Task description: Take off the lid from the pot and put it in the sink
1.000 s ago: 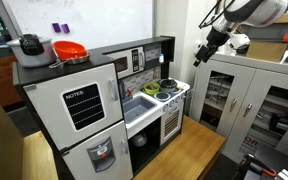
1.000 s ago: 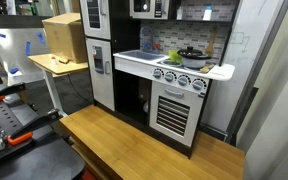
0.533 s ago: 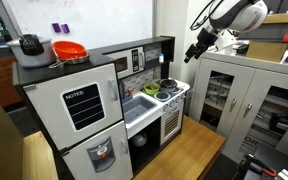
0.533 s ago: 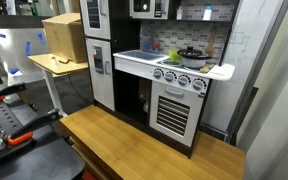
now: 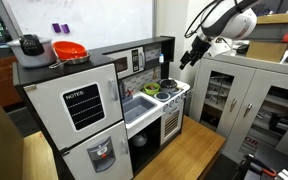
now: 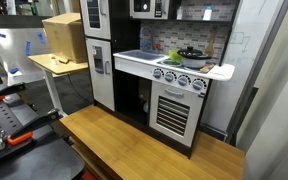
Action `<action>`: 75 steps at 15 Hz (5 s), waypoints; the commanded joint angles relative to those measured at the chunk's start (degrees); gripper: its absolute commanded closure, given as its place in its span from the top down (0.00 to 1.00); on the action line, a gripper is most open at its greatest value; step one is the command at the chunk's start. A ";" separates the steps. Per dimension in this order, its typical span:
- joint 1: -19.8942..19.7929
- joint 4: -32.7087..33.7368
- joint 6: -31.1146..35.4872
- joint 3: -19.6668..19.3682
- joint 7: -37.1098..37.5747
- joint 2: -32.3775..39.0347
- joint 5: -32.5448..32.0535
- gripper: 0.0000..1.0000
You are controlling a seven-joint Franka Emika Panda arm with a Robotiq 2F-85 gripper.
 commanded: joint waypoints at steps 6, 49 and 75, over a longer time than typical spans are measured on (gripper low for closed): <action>-2.05 8.81 9.25 2.91 5.96 16.67 3.07 1.00; -20.48 39.97 -2.25 17.47 -8.17 42.89 0.58 1.00; -21.82 59.08 -13.41 17.78 -2.87 54.14 -0.80 0.08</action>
